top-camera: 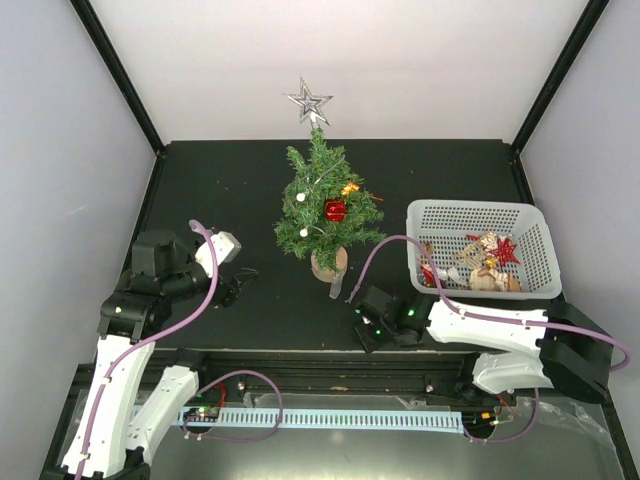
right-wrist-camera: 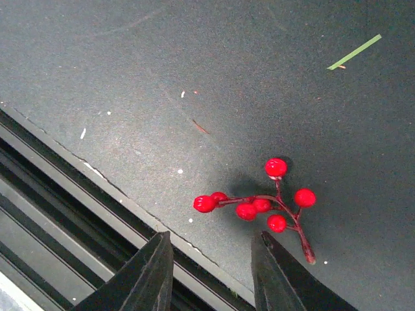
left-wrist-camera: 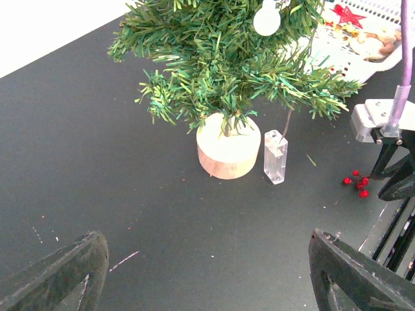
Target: Decorate the small christmas tree
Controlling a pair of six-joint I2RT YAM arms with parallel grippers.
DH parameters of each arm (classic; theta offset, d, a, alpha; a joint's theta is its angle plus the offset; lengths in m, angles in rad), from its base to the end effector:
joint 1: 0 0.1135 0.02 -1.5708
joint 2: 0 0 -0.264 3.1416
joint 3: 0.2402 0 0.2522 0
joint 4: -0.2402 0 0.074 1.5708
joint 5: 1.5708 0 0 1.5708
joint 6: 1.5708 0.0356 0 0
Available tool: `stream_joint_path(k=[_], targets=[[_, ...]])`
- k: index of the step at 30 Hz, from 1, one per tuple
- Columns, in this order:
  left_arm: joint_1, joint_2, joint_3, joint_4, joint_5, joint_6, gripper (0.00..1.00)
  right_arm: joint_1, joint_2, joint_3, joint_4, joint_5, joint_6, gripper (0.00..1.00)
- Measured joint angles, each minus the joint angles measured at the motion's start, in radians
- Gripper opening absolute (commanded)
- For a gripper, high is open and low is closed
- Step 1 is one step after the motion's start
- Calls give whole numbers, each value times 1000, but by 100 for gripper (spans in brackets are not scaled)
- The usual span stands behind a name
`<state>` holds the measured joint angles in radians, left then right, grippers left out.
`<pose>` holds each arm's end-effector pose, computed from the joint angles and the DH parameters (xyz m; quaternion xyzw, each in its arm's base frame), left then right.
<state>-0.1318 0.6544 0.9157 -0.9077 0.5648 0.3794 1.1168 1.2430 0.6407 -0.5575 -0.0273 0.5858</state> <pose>0.1113 -0.0340 0.3328 0.3376 0.8003 -0.1946 0.4558 0.0933 0.1933 0.1736 -0.2595 0.9438 0.1623 0.1244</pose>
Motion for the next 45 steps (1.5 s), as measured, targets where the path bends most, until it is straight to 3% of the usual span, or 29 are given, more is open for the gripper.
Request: stream_joint_path(k=[33,45], targets=[[2,0,0,0,1,0,85,-64,133,44,79,50,-31,33],[2,0,0,1,8,0,85,-126,110,60,42,87,-34,61]])
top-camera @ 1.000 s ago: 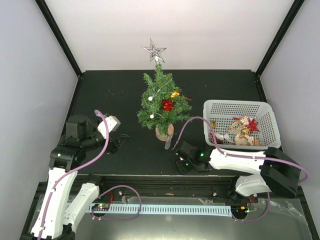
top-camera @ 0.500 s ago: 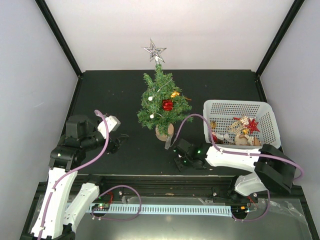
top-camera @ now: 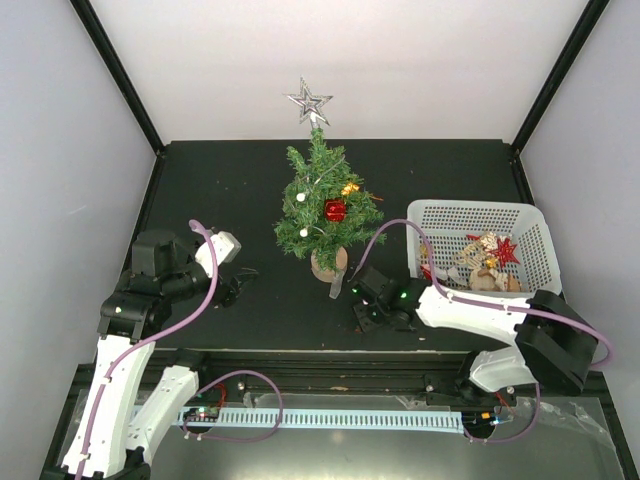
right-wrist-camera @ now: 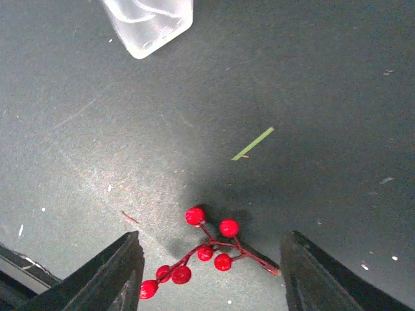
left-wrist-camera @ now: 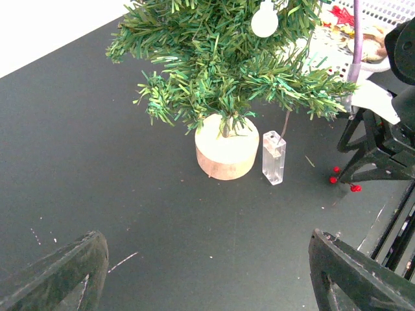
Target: Decorate the small christmas tree
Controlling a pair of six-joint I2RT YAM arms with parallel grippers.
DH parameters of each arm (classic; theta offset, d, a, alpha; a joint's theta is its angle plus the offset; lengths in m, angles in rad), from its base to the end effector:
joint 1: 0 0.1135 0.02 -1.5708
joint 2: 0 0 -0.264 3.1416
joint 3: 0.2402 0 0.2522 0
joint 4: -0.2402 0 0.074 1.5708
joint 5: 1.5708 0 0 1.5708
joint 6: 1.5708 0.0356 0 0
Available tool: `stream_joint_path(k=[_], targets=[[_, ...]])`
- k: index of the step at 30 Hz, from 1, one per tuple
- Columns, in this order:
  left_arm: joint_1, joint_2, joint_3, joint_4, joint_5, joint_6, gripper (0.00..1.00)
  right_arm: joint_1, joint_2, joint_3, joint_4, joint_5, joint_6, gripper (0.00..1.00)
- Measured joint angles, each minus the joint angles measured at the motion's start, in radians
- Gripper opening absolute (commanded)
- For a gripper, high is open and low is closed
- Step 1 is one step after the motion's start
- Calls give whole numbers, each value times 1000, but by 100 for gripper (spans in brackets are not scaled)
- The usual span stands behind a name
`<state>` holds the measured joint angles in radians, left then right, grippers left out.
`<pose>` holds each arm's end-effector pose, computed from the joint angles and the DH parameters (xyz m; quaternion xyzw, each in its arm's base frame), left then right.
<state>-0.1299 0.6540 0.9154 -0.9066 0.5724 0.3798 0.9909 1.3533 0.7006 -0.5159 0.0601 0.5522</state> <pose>0.1112 -0.0340 0.3329 0.3384 0.7989 -0.1973 0.4564 0.1316 0.1970 0.1694 -0.2072 0.9572 0.1181 0.1636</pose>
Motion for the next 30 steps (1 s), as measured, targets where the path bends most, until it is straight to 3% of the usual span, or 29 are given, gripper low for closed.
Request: stream_joint_path(k=[13,30], targets=[[0,0,-2,3,1,0,85,0,39,0,16,-84,3,56],[0,0,-9,4,8,0,85,0,60,-25,28,-123,-1,36]])
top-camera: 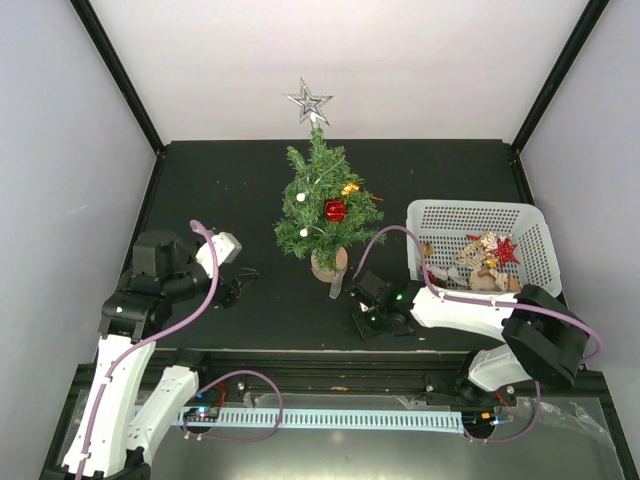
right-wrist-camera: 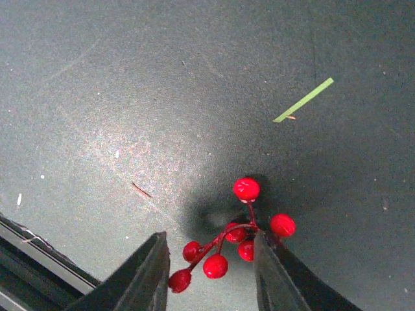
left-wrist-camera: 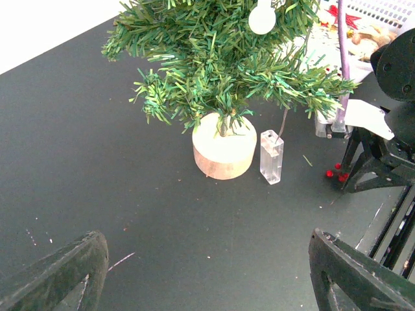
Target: Decorate the small christmas tree
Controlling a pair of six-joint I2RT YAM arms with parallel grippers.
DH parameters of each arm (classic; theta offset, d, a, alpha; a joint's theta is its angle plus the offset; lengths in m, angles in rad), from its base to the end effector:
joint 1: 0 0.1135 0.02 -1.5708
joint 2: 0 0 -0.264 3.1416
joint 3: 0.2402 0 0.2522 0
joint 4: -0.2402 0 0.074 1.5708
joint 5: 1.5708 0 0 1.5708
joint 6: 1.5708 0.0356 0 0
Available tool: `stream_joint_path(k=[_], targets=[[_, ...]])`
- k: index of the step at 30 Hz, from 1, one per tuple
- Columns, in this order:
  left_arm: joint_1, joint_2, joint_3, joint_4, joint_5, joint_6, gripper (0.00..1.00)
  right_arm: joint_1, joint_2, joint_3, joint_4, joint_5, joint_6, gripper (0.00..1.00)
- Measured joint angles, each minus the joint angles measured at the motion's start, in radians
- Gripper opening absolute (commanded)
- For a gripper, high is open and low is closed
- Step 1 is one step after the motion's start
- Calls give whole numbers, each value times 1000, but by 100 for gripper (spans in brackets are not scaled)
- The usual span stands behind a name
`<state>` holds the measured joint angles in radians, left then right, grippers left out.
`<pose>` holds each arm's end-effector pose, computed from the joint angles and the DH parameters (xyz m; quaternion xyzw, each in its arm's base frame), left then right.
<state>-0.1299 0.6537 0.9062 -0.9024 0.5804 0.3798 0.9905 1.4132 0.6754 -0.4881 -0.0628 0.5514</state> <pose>0.1117 -0.0343 0.3305 0.3394 0.7986 -0.2013 0.4544 0.1282 0.1996 0.1508 -0.2197 0.9599 0.1417 0.1015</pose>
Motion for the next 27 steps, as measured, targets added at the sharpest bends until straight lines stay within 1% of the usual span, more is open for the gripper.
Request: stream_joint_path(k=[4,9,21,23,27], targets=[[0,0,0,0,0,0,85,0,0,0,0,0,4,26],[0,0,0,0,0,0,85,0,-6,0,-5,0,4,18],[0,-13,2,-3,1,0,85,0,-41,0,-24,10,5,8],[0,-13,5,-8,3,0,85,0,-49,0,-28,12,6,5],[0,-12,18,-21,19,4,85,0,-84,3,-52,18,8,2]])
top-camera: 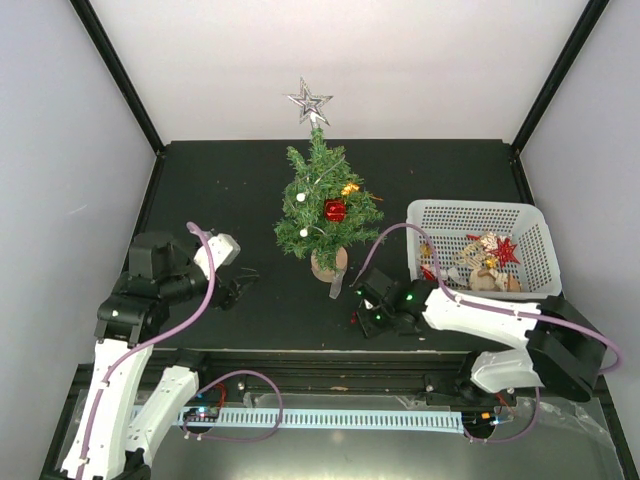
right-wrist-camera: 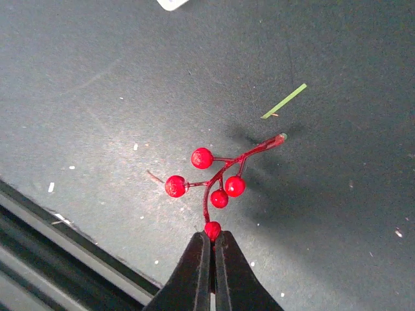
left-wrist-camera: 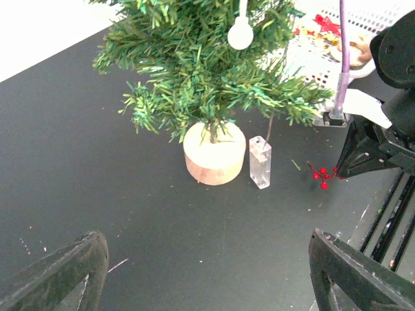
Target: Decorate the small christmas tree
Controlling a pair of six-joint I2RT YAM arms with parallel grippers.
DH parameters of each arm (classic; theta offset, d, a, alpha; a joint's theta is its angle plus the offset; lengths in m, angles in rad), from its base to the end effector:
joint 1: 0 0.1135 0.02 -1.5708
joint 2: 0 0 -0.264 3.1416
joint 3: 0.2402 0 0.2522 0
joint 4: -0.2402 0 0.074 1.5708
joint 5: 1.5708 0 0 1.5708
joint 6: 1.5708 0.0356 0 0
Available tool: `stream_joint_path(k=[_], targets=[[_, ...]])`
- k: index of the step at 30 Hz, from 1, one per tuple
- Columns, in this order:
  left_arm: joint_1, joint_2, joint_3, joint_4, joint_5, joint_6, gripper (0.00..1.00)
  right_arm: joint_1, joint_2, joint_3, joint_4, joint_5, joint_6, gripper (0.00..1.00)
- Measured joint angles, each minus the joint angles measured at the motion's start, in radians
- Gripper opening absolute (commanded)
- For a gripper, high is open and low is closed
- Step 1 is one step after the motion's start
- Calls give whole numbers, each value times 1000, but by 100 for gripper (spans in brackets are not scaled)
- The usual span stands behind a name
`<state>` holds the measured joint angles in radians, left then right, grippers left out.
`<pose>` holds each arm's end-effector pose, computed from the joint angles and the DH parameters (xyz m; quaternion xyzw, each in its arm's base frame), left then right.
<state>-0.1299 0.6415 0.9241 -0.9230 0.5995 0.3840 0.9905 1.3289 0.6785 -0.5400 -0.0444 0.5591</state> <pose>0.1064 -0.0342 0.3356 0.3451 0.7922 -0.2075 0.4586 0.1241 0.1921 0.1675 -0.2142 0.9581 0.1478 0.1198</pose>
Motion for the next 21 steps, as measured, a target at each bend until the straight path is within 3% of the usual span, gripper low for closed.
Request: stream_joint_path(k=[14,21], targets=[[-12,14,43,-79,129,59,83,57,-311,158,-106,-23,0,1],[-26,18,43,-86,192,71,81,203,-249,367,-124,-3,0,1]])
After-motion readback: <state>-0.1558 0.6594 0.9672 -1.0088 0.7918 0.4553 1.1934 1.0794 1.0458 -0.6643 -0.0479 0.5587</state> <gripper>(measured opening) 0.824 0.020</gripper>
